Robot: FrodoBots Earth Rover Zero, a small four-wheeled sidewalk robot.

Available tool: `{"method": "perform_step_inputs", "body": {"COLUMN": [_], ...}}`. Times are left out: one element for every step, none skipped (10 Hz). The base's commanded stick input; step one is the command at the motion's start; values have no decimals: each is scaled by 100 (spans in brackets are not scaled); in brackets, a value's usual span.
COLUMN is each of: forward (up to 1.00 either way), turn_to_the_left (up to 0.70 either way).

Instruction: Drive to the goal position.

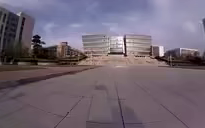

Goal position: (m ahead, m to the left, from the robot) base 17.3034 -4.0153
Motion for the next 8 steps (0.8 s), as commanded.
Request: {"method": "perform_step_inputs", "body": {"forward": [45,45,45,45,45,45,45,45], "turn_to_the_left": [0,0,0,0,0,0,0,0]}}
